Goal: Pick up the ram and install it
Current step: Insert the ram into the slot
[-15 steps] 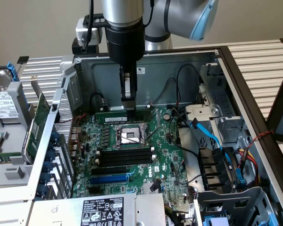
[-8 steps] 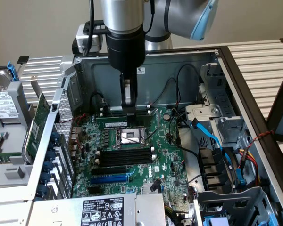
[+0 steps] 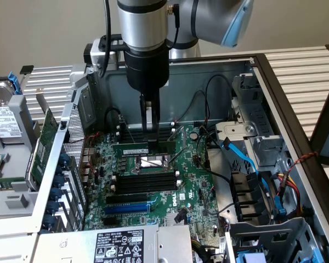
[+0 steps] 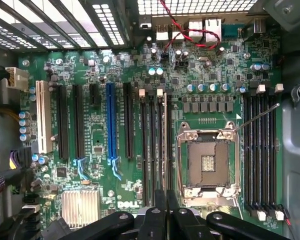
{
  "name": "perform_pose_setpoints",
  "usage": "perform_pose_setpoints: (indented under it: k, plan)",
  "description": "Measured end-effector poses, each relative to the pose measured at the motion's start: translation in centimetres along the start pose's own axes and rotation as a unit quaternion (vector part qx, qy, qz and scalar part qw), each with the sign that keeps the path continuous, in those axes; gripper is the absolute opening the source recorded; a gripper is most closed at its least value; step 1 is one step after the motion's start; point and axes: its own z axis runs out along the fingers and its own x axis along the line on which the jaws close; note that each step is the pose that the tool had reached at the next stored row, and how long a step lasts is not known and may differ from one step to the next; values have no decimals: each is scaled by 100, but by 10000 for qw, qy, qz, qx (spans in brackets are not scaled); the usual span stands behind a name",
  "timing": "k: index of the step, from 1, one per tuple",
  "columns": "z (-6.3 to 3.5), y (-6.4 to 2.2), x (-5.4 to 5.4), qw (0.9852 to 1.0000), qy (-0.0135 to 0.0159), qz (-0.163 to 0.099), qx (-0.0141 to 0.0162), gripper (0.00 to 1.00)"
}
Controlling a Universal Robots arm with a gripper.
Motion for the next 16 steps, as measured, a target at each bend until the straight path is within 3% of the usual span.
perform_pose_setpoints:
  k: [16]
  plan:
    - [211,0,54,10000,26,-1,2,12]
